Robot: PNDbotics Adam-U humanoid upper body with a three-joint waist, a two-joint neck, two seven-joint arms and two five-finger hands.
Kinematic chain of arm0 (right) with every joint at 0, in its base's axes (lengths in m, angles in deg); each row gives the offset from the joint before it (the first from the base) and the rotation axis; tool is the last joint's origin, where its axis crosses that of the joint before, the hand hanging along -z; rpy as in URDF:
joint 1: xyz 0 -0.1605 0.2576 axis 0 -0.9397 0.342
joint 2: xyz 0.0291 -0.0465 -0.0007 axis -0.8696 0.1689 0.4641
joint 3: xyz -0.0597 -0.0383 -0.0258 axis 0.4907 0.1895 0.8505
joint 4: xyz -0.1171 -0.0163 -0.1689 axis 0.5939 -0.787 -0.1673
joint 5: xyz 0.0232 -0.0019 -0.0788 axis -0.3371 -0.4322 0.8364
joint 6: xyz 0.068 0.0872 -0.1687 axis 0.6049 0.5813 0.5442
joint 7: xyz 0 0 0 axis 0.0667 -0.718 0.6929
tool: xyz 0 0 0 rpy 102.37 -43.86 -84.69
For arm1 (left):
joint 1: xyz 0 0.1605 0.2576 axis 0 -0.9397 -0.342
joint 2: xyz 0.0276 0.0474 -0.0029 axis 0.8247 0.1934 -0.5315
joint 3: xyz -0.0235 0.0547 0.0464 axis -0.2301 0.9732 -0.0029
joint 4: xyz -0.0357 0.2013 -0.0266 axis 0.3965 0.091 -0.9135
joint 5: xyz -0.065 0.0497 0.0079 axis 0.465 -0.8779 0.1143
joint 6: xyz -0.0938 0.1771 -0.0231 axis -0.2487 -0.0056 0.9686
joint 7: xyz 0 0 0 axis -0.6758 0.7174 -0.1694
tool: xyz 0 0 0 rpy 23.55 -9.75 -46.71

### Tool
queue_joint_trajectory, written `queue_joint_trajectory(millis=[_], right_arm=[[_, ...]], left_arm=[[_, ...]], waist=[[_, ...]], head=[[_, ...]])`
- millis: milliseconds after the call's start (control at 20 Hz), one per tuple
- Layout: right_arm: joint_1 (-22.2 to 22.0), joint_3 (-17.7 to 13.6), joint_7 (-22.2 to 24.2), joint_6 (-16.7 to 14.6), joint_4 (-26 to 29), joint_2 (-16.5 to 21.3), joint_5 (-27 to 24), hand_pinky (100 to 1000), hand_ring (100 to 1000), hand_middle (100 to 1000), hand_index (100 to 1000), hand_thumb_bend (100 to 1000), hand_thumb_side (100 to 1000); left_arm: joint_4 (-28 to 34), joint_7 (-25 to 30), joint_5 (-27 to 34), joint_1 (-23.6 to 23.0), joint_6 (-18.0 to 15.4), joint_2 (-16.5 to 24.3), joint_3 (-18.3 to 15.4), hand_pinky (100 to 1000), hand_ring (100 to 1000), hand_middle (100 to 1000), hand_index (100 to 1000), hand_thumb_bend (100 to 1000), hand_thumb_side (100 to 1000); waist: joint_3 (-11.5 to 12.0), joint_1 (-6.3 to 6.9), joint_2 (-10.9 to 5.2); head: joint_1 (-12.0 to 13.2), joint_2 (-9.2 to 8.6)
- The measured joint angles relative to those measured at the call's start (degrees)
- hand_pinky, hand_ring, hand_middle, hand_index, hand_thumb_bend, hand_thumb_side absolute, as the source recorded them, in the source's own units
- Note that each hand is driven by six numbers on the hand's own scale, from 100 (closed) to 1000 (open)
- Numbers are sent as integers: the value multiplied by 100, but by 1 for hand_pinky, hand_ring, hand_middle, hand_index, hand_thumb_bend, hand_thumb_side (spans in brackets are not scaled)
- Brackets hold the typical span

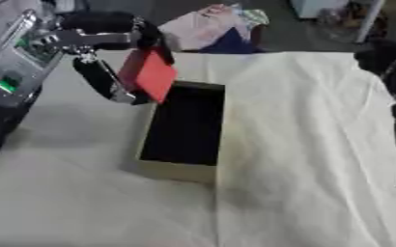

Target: Pick up objects on the table and place them in the box.

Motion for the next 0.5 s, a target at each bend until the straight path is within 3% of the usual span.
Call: queue_joint_trajectory(millis=[500], right_arm=[[125,-39,-43,-12,0,-1,-54,849,815,698,865,100,929]], left_arm=[[-678,-115,-455,32,-132,-527,51,680,580,668,798,258,100]], waist=[[-106,37,102]], head=[[-47,0]])
